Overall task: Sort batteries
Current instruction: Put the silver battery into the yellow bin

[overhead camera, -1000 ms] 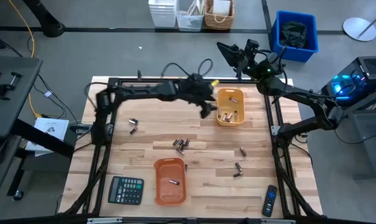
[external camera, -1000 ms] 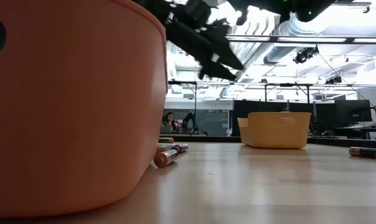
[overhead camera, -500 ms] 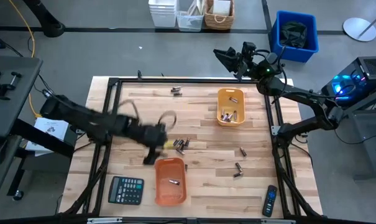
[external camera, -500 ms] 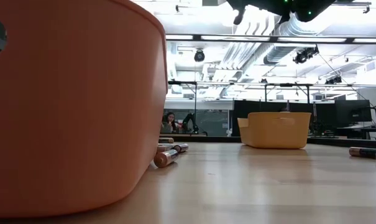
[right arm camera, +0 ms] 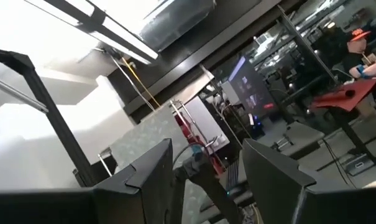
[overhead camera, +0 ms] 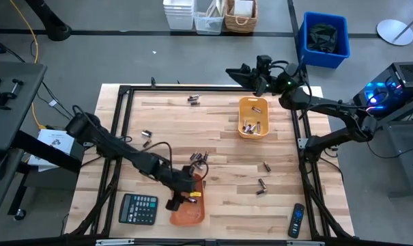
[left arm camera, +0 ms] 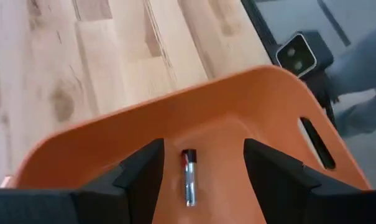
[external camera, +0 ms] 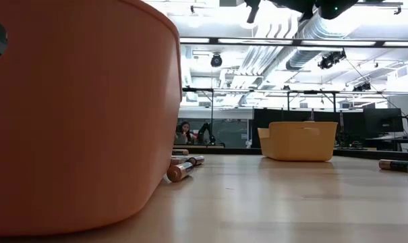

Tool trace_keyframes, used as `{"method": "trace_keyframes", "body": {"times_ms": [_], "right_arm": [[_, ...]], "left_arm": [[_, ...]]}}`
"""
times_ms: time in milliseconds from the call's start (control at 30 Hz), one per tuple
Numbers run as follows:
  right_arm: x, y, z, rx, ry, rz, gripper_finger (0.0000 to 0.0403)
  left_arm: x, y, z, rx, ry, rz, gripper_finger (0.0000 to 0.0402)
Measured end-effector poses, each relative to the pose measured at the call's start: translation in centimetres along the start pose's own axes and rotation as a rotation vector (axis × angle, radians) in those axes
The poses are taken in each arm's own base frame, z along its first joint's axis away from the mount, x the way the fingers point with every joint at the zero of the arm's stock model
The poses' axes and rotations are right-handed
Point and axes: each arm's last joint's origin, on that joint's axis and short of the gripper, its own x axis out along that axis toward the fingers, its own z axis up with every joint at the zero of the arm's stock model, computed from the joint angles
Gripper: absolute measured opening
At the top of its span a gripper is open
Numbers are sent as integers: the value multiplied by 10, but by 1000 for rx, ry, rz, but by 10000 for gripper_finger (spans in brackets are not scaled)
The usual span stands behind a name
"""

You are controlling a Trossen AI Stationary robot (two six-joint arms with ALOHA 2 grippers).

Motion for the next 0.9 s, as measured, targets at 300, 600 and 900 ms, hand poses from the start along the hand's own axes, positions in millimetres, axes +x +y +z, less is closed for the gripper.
{"method": "trace_keyframes", "body": {"times_ms": [300,600,900], "right_arm": [[3,3,-6,17,-5,-23,190],[3,2,-6,-5,-17,-41,190],[3,2,-6,-3,-14,-43,190]], "left_arm": [[39,-6,-24,-5,128,40,212],[68,2,-43,-14,195,162,207],[56,1,-40,-94,197,166,29]]}}
